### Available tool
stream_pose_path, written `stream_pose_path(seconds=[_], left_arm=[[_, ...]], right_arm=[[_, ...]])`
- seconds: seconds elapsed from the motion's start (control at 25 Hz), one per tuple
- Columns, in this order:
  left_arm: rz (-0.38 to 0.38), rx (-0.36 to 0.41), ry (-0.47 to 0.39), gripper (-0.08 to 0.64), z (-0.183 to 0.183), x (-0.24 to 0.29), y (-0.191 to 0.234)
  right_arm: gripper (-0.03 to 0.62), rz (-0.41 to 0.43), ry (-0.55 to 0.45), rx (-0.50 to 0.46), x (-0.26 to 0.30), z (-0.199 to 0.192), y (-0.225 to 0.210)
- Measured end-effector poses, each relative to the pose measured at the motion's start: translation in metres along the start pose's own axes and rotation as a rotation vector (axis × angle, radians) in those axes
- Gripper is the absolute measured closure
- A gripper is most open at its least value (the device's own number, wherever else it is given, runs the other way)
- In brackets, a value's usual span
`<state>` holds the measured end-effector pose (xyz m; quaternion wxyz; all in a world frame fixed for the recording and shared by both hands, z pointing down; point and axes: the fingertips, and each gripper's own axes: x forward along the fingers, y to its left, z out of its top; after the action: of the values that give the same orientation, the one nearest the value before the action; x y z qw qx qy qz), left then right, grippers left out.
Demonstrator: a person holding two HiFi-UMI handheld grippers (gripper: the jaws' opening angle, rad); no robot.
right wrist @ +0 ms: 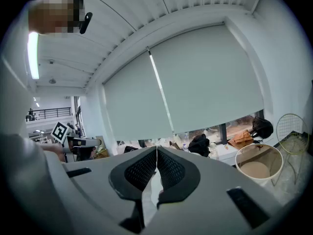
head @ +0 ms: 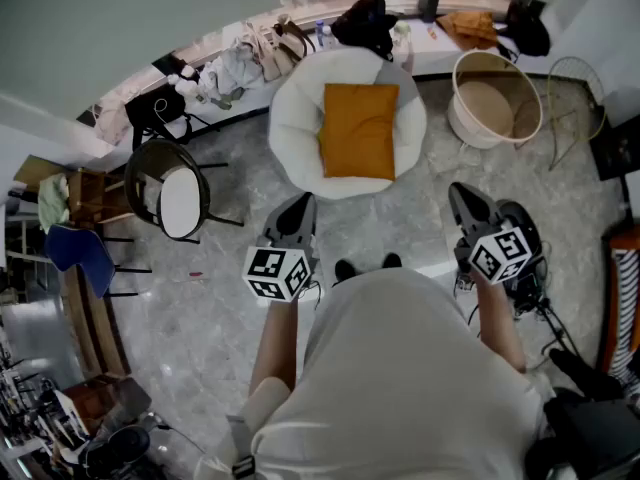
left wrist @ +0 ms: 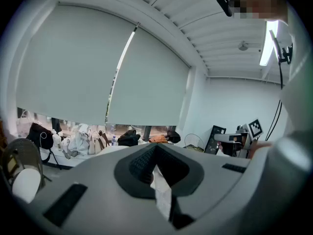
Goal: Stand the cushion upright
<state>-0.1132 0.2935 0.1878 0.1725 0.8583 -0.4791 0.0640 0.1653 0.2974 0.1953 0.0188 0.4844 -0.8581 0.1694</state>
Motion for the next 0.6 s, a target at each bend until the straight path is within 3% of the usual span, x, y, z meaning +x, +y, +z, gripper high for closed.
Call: stream_pose_path(seconds=[0.6], left_arm=[[0.000,-0.005,0.011,0.558,-0.0047,0.0015,-0.0029]], right_arm=[[0.557,0.020,0.018,-0.007,0.0013,-0.0018,0.0016]])
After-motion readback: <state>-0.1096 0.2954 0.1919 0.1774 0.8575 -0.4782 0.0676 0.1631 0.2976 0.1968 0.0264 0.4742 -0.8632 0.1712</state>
